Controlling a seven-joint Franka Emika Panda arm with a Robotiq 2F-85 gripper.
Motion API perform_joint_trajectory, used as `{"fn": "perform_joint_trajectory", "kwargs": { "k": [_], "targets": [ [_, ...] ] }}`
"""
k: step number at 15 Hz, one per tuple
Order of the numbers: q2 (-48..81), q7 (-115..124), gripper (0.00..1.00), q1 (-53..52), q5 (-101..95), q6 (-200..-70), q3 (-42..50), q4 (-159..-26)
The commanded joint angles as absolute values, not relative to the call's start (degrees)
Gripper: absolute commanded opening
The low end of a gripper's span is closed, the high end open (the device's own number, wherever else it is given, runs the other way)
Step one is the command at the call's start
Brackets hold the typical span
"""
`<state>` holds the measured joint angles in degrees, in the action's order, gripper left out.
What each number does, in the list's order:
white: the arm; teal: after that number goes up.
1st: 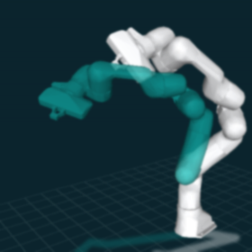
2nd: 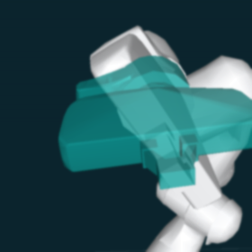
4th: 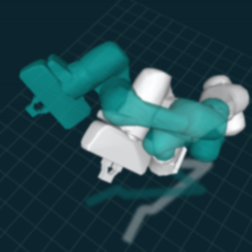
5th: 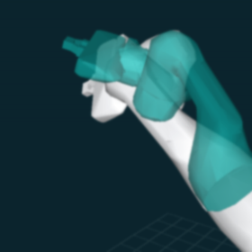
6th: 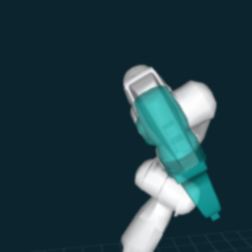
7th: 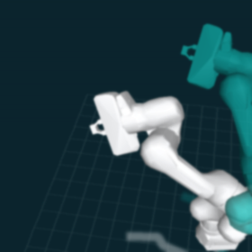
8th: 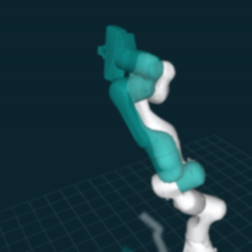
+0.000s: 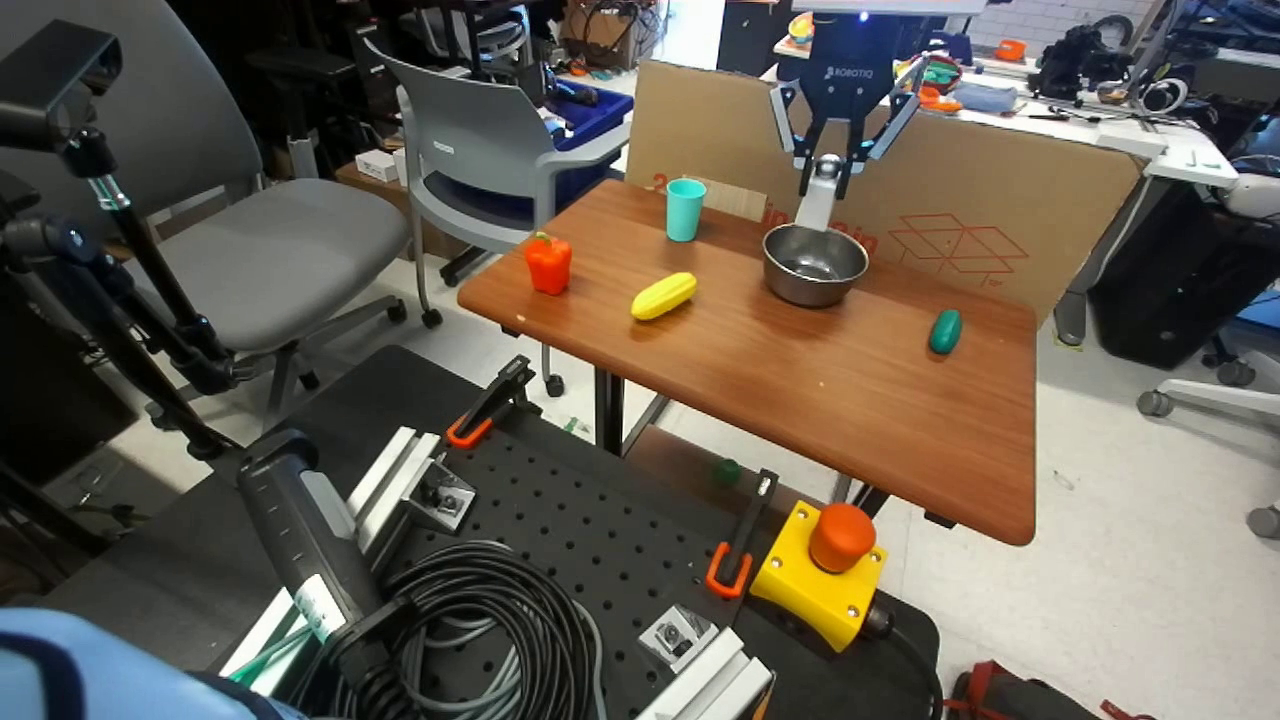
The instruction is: Put the salt cellar in the silver bowl.
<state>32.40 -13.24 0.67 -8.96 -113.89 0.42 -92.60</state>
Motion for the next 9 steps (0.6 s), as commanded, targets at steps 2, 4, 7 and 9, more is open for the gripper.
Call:
{"fn": "perform_joint_trajectory", "kwargs": {
  "k": [2, 4, 7, 9],
  "targets": [
    [40.5, -13.4, 0.1, 0.0, -9.6, -104.2, 0.4, -81.5],
    [43.0, -13.7, 0.1, 0.0, -9.9, -101.9, 0.5, -78.2],
    [46.7, -13.2, 0.1, -0.2, -10.2, -99.0, 0.7, -73.3],
    [49.5, -13.0, 0.1, -0.2, -10.3, -96.2, 0.8, -69.9]
  ]
}}
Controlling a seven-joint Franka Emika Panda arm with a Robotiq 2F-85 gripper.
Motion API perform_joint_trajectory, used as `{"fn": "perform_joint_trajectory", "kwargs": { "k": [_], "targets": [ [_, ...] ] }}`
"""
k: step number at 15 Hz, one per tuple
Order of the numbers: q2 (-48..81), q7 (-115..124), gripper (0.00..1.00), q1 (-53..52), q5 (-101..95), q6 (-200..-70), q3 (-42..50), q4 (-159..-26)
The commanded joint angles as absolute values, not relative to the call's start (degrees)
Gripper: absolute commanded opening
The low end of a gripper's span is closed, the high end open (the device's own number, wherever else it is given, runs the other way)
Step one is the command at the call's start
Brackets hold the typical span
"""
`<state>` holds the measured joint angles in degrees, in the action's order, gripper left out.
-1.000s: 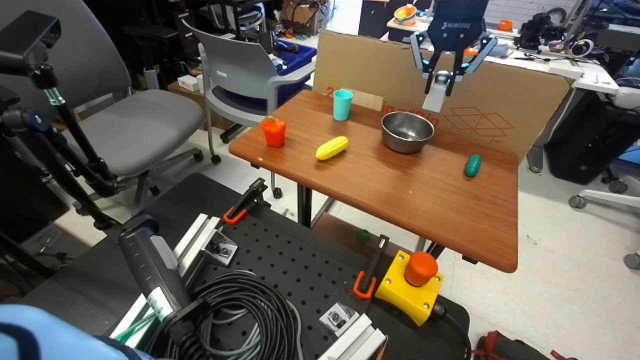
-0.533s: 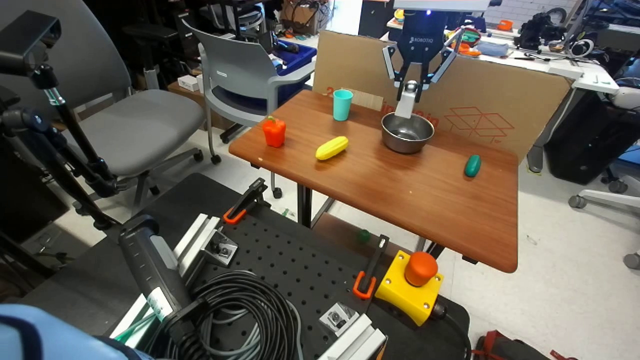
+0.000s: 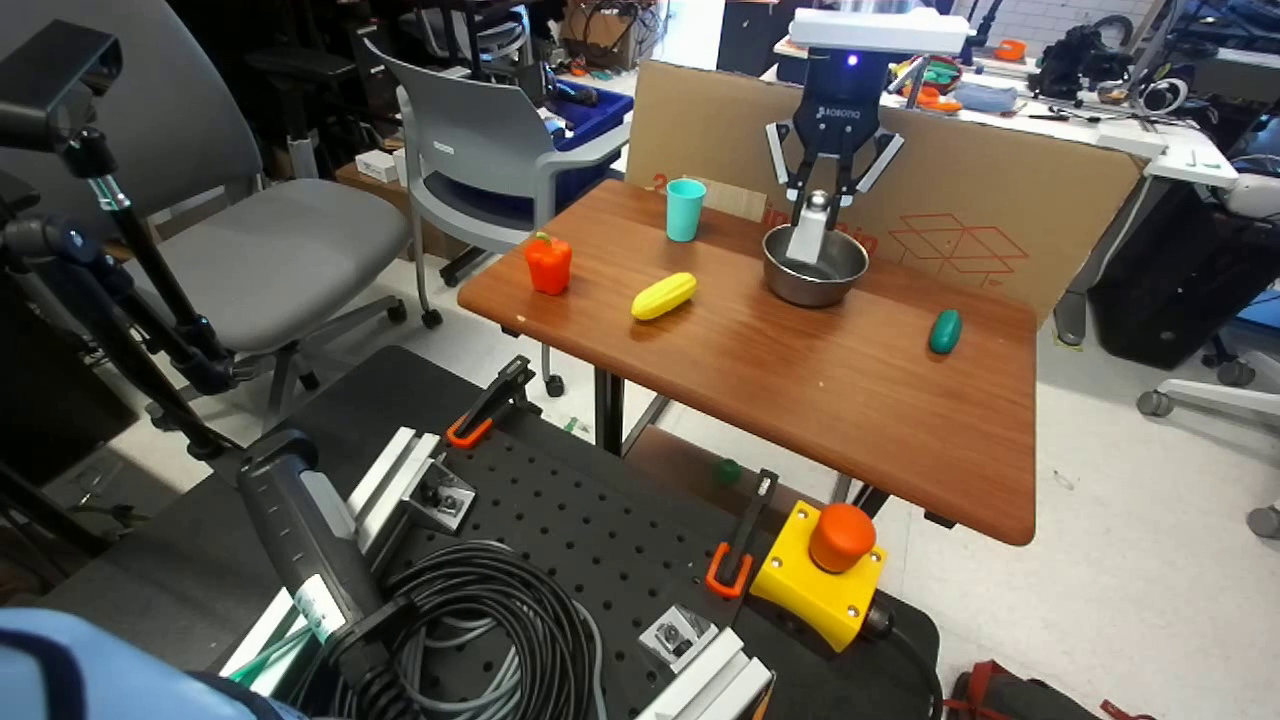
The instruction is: Put the salt cellar in the silver bowl.
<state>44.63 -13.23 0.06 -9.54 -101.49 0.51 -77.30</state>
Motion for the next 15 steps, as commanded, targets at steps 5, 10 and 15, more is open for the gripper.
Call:
{"fn": "perform_joint_trajectory", "kwargs": {
  "k": [5, 10, 15],
  "targets": [
    [54.5, -12.1, 0.1, -0.6, -10.8, -91.6, 1.3, -63.7],
    [54.9, -12.7, 0.6, -0.7, -11.7, -92.2, 1.4, -63.3],
    [48.9, -13.7, 0.89, -0.3, -12.4, -94.9, 1.0, -70.2]
  ]
}}
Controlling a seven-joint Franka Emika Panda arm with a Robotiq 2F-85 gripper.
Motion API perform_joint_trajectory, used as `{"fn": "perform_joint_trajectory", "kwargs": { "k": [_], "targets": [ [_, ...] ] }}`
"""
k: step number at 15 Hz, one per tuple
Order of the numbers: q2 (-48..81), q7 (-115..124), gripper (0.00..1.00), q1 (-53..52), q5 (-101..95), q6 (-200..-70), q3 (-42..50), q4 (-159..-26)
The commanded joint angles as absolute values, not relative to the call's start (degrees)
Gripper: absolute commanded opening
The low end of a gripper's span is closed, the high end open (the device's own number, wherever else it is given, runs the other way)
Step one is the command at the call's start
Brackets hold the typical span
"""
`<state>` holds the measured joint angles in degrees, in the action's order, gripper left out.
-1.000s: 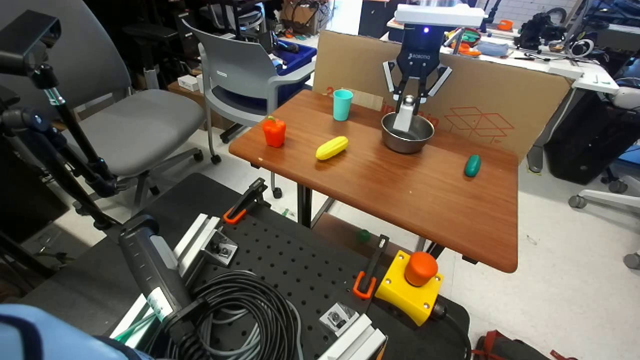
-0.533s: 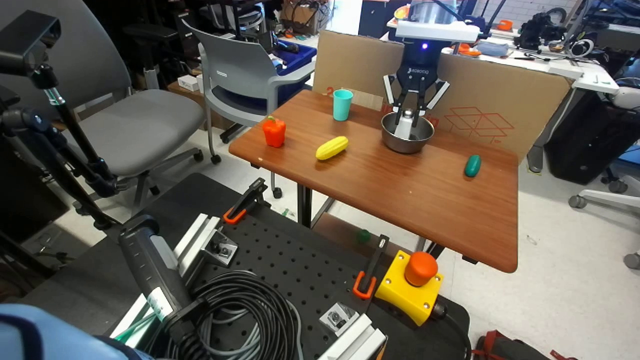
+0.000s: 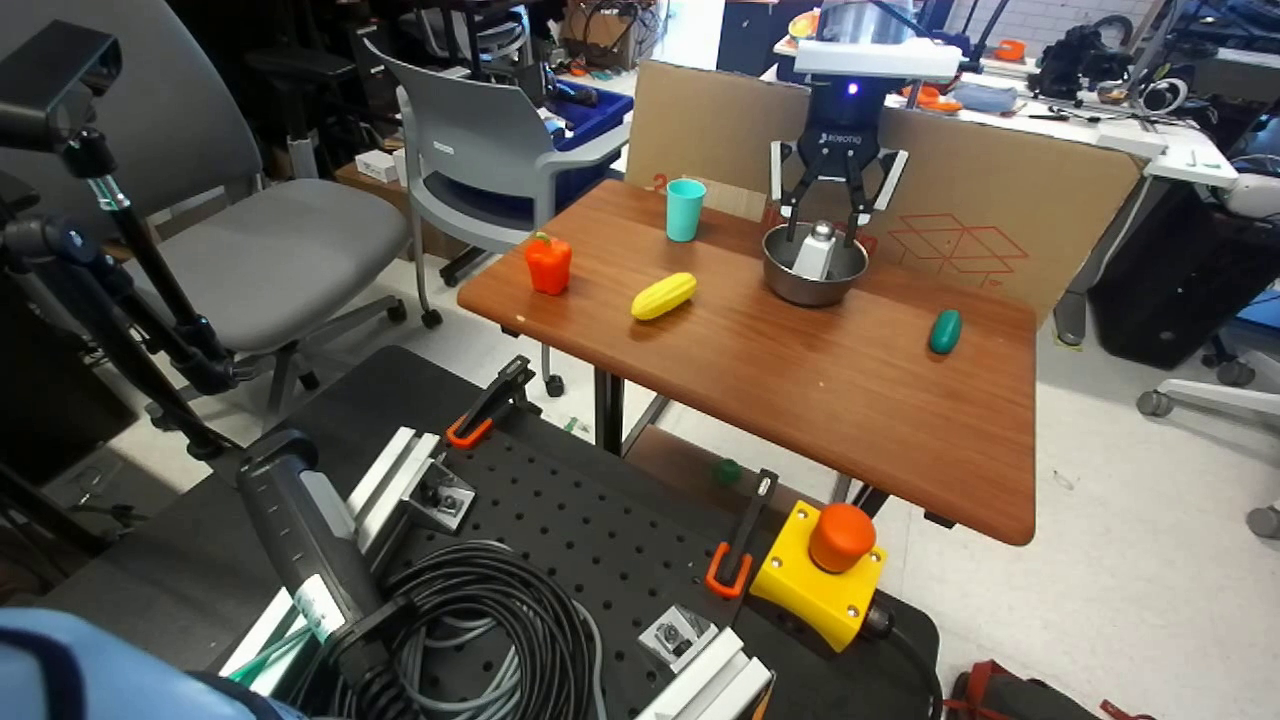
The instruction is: Put the salt cellar in the silver bowl.
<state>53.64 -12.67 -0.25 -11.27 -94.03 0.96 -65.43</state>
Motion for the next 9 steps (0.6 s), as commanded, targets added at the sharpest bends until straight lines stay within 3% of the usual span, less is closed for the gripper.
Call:
{"fn": "perform_joint_trajectory", "kwargs": {
  "k": [1, 2, 7, 8, 9],
  "targets": [
    [47.2, -13.7, 0.96, -0.1, -12.3, -95.6, 0.9, -72.2],
    [44.5, -13.9, 1.0, 0.2, -12.3, -97.0, 0.8, -75.3],
    [32.0, -11.9, 1.0, 3.6, -9.4, -111.1, 0.7, -89.2],
    [38.8, -12.7, 1.0, 1.8, -10.9, -104.7, 1.0, -80.4],
    [36.5, -12.6, 1.0, 2.6, -10.6, -107.0, 1.1, -82.8]
  ]
}}
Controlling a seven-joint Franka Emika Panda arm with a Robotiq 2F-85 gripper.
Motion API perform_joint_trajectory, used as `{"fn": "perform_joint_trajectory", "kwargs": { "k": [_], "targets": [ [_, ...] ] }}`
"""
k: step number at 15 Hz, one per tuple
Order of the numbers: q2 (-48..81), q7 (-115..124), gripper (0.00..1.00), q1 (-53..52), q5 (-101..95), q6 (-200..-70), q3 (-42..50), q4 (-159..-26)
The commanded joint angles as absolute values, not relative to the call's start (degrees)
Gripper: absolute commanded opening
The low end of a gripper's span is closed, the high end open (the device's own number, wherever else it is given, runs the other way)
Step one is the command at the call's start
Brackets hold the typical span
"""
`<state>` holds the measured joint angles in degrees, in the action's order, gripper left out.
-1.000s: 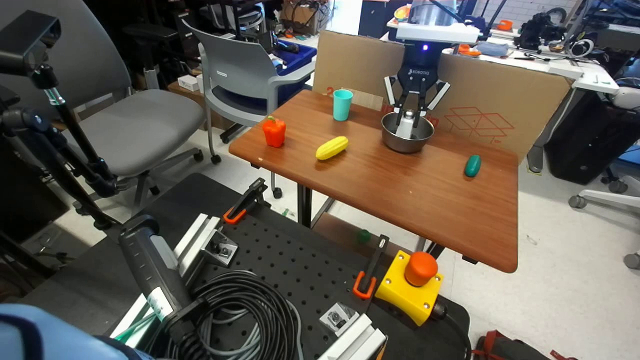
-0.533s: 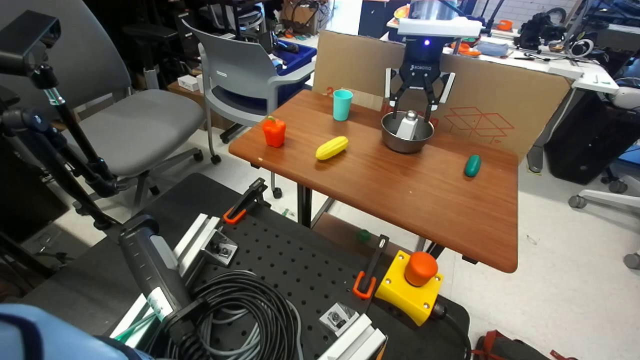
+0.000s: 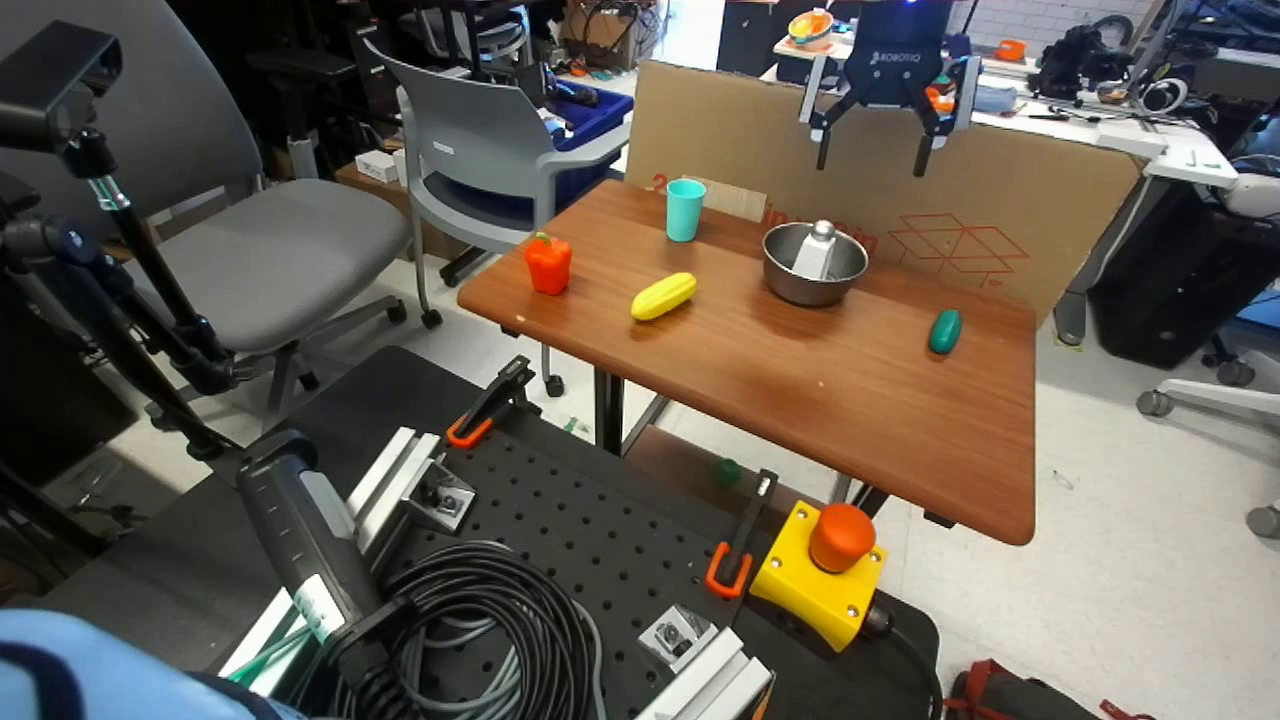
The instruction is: Put the salt cellar in the silver bowl.
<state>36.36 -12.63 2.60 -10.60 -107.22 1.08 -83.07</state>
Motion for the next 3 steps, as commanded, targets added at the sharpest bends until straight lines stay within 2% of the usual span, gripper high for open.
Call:
{"fn": "perform_joint_trajectory", "kwargs": {
  "k": [1, 3],
  "targets": [
    [34.8, -12.7, 1.0, 3.1, -10.4, -108.1, 1.2, -84.7],
    [33.2, -12.7, 1.0, 3.5, -10.1, -109.1, 1.2, -86.8]
  ]
}}
